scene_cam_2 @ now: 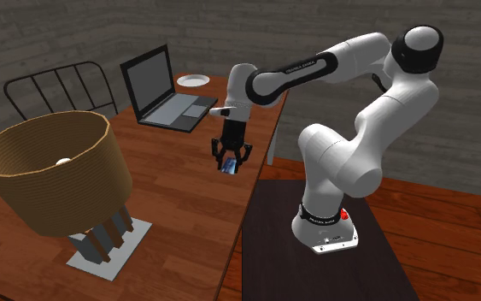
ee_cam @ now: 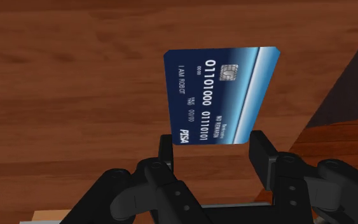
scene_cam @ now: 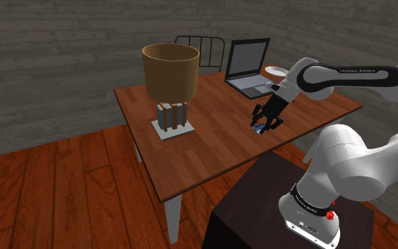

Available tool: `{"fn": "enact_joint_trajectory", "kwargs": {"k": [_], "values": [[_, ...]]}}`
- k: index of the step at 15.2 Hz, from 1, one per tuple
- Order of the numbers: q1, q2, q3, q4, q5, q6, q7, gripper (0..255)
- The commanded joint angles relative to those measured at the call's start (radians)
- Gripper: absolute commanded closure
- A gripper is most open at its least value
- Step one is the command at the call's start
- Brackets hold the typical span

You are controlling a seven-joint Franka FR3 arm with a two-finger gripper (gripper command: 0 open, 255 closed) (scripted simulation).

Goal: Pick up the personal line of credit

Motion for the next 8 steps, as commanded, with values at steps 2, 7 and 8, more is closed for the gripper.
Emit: {"fn": "enact_joint_trajectory", "kwargs": {"k": [2, 7, 8], "values": [[-0.01, -0.022, 0.042, 0.015, 0.021, -0.04, 0.018, 255], [-0.018, -0.051, 0.105, 0.049, 0.055, -0.105, 0.044, 255], [-0.019, -0.056, 0.117, 0.057, 0.062, -0.118, 0.05, 255]]}}
